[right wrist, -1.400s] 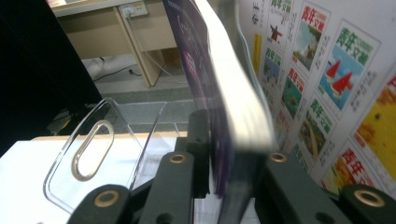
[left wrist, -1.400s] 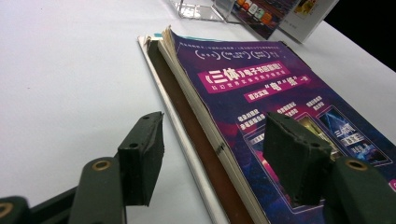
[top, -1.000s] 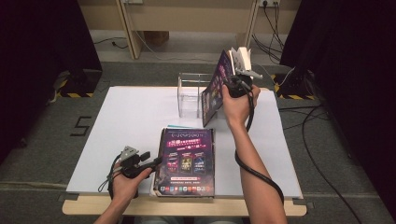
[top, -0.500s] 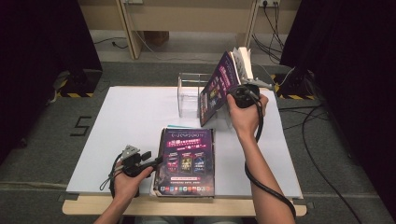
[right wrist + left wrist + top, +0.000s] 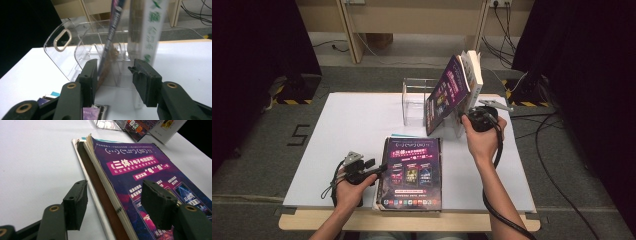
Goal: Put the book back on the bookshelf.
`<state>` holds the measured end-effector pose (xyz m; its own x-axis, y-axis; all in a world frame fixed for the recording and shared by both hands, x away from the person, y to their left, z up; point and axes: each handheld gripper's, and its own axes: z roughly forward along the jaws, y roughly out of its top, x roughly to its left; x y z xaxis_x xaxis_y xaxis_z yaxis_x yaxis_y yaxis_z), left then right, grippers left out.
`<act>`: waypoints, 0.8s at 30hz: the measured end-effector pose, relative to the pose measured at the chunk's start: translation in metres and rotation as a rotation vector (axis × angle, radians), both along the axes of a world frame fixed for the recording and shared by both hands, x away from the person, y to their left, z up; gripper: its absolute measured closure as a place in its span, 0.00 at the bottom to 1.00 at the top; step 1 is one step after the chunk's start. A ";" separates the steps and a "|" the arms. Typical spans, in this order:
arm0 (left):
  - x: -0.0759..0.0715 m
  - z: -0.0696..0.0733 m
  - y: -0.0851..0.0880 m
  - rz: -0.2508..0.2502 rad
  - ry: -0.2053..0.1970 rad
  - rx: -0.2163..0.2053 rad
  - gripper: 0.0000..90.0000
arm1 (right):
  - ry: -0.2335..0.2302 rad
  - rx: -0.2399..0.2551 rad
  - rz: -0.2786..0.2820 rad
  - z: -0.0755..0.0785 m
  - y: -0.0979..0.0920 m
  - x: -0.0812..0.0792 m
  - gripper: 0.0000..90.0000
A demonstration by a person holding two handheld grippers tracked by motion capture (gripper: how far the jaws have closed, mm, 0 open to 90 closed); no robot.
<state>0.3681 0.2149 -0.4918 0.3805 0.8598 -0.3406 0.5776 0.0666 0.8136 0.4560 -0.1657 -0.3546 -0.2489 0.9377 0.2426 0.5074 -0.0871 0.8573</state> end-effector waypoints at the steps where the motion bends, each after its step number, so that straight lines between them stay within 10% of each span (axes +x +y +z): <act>1: 0.001 0.001 0.000 -0.002 0.000 0.000 0.42 | -0.001 0.006 -0.004 -0.002 -0.003 -0.002 0.62; 24: 0.000 -0.007 0.001 0.003 0.027 -0.015 0.41 | 0.098 0.034 -0.007 -0.036 -0.024 -0.021 0.62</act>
